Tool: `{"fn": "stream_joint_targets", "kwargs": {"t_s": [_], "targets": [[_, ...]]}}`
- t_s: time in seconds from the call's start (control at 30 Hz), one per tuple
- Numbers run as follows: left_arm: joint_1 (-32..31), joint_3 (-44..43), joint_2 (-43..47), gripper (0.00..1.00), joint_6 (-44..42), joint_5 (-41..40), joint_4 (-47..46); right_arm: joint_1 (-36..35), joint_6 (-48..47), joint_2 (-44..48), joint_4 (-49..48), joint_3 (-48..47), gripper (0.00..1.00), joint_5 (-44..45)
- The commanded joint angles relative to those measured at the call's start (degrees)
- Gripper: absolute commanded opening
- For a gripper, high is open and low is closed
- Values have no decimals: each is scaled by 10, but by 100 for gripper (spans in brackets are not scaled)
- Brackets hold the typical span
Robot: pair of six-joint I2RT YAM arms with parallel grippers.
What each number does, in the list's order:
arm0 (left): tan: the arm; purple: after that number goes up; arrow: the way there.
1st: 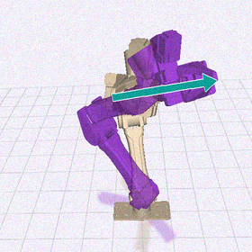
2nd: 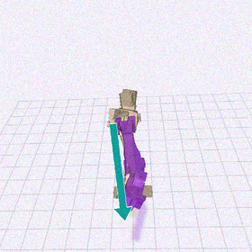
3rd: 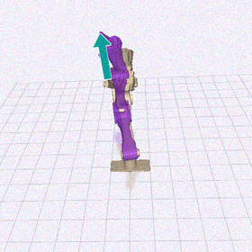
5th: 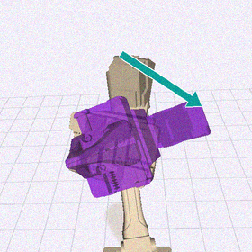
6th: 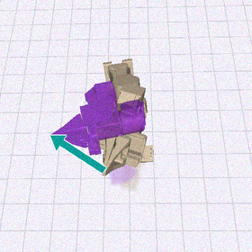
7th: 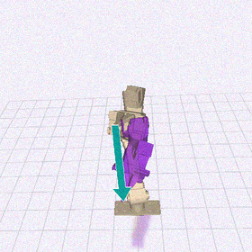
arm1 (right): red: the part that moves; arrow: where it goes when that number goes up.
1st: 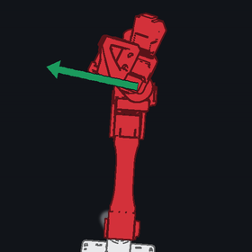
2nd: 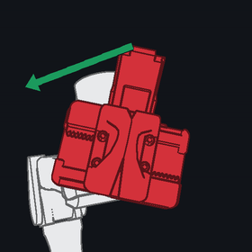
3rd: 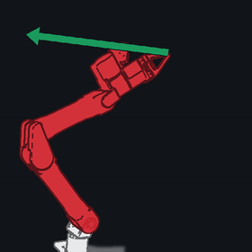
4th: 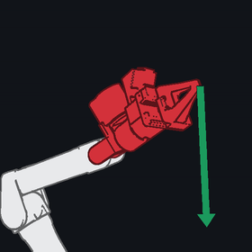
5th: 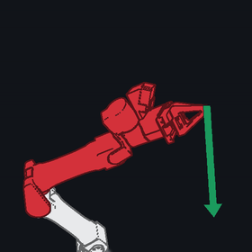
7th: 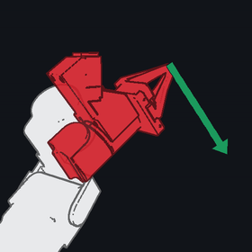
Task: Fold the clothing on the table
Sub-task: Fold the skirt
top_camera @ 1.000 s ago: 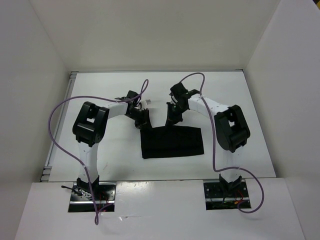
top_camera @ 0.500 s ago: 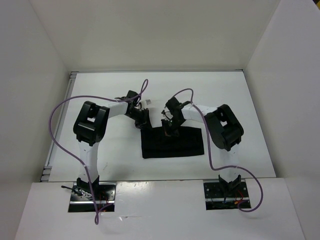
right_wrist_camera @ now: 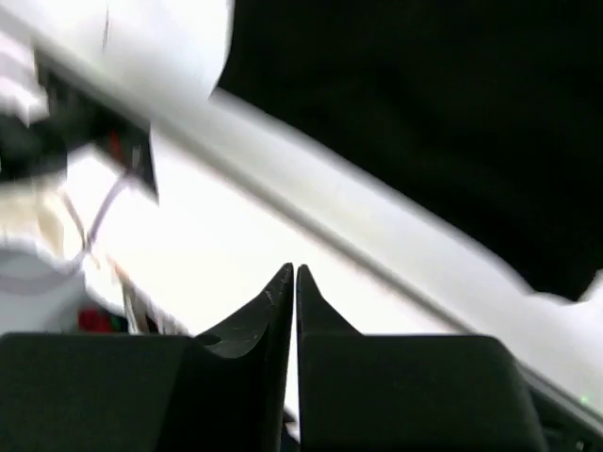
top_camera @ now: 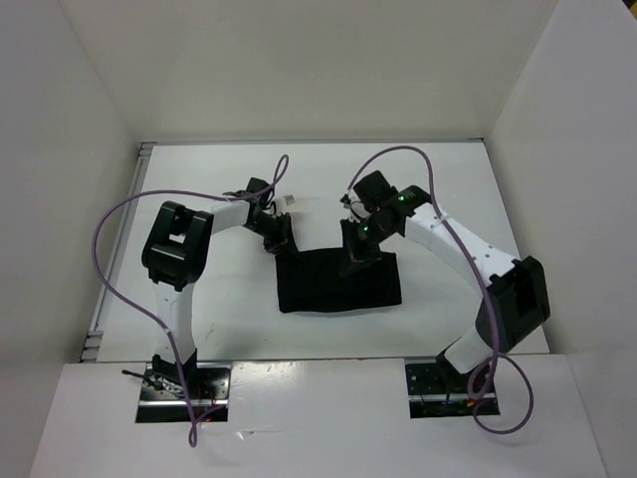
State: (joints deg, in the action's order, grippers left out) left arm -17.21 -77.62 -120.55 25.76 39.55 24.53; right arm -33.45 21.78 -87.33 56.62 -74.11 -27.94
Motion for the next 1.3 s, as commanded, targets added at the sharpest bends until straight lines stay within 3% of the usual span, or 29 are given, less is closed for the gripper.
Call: {"fn": "stream_joint_targets", "kwargs": {"t_s": [0.0, 0.2, 0.33, 0.5, 0.73, 0.93, 1.27], "targets": [[7, 5, 52, 12, -15, -54, 10, 34, 41, -61, -55, -30, 8, 97], [-5, 37, 144, 16, -10, -48, 28, 60, 75, -158, -115, -62, 11, 236], [-18, 84, 175, 17, -3, -37, 13, 60, 75, -186, -129, -68, 8, 268], [-18, 121, 156, 17, 10, -4, -24, 54, 75, -181, -140, -19, 7, 199], [-23, 47, 62, 17, 10, 17, -38, 19, 63, -172, -185, 19, 7, 101], [-23, 33, 19, 17, 4, -5, -26, -9, 68, -196, -204, 36, 7, 61], [-23, 43, 19, 17, 4, -11, -26, -42, 55, -212, -226, 75, 7, 34]]}}
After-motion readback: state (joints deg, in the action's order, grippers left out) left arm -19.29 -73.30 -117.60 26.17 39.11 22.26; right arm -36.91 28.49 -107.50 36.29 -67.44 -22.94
